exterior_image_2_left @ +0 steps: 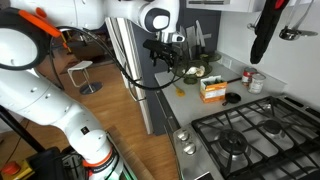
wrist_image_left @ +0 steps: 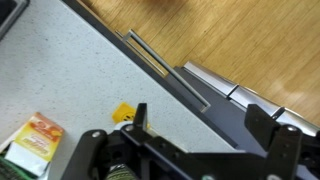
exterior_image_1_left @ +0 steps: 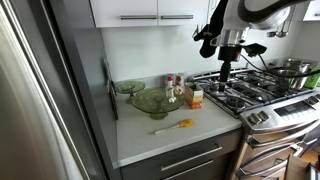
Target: Open the top drawer and put the silicone spatula in it then close it
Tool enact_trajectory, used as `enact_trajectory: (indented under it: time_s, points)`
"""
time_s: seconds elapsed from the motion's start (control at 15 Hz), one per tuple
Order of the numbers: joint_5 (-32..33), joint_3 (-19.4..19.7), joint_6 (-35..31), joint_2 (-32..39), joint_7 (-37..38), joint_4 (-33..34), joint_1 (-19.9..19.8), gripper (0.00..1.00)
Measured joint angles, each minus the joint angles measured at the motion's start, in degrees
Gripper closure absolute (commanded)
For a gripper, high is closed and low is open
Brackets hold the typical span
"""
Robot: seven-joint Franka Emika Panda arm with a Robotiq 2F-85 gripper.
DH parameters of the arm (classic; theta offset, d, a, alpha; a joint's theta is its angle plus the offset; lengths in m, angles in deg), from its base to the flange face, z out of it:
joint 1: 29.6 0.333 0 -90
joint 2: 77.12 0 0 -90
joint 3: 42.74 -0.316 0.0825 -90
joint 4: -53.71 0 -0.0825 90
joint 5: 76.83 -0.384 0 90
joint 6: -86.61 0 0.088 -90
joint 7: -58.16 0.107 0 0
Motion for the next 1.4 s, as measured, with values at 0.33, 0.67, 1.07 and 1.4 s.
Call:
enact_trajectory:
  time_s: [0.33,0.67,1.07,1.4]
  points:
    - [-9.45,-3.47,-10.69,9.12,-5.67,-6.13,2.16,0.0]
    - [-10.69,-4.64,-13.23,12.81,-7.3,-6.32,1.94,0.0]
    - [-10.69,-4.64,-13.15,11.7,-7.28,-6.33,1.8,0.0]
    - [-6.34,-6.34,-13.93,11.4,-0.36,-10.14,1.6,0.0]
